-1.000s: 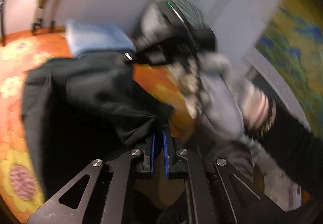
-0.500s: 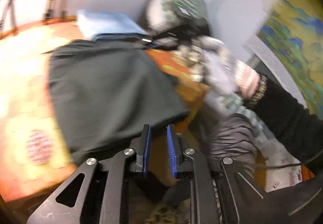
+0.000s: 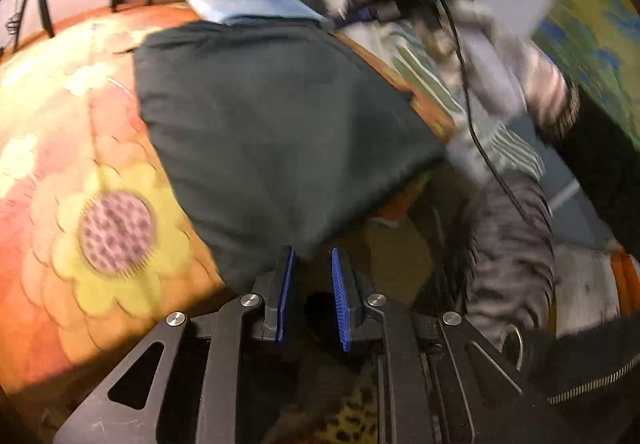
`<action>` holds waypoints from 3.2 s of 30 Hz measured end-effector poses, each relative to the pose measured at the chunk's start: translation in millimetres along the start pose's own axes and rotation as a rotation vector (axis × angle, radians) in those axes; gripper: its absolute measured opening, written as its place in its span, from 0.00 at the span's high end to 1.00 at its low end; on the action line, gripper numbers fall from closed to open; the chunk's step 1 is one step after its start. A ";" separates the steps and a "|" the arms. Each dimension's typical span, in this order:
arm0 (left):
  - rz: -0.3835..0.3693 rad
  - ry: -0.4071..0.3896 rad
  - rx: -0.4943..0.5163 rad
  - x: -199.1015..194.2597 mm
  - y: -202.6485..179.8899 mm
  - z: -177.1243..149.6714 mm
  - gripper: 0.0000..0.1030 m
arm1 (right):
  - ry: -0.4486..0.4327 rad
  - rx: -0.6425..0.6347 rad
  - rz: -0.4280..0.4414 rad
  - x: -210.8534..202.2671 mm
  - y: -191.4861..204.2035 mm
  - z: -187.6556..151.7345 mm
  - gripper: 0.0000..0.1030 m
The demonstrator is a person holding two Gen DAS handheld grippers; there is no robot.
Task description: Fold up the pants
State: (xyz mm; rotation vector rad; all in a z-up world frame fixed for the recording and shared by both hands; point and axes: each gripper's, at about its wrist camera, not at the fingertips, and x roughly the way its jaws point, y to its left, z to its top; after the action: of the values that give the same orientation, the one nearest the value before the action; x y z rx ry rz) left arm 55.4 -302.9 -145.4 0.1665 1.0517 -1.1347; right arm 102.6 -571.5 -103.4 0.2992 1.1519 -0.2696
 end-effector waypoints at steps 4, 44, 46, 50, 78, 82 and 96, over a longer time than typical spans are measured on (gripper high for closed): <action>0.026 -0.043 -0.012 -19.4 6.1 -4.9 0.81 | -0.069 -0.040 0.020 -30.1 16.2 5.2 0.66; 0.147 -0.080 0.190 -5.7 -1.4 -6.2 0.91 | 0.049 -0.366 0.100 91.7 189.0 90.9 1.00; 0.148 -0.080 0.188 -5.8 0.3 -5.4 0.91 | 0.045 -0.333 0.131 87.6 181.1 97.0 1.00; 0.151 -0.077 0.177 -6.7 2.7 -7.6 0.91 | 0.047 -0.300 0.170 72.9 166.4 99.5 0.98; 0.142 -0.139 0.137 -42.6 8.2 33.3 0.90 | 0.145 0.070 0.178 -41.6 9.8 -140.0 0.53; 0.158 -0.087 0.113 -22.8 24.0 49.7 0.82 | 0.174 0.121 0.233 -26.2 11.3 -154.6 0.54; 0.107 0.024 0.140 22.1 1.3 39.2 0.82 | 0.179 0.052 0.098 -41.6 -2.0 -143.1 0.92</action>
State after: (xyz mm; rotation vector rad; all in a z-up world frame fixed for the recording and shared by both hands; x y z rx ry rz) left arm 80.5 -340.0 -141.4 0.3446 0.9728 -1.1115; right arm -35.9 -518.6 -118.9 0.4309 1.3041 -0.1892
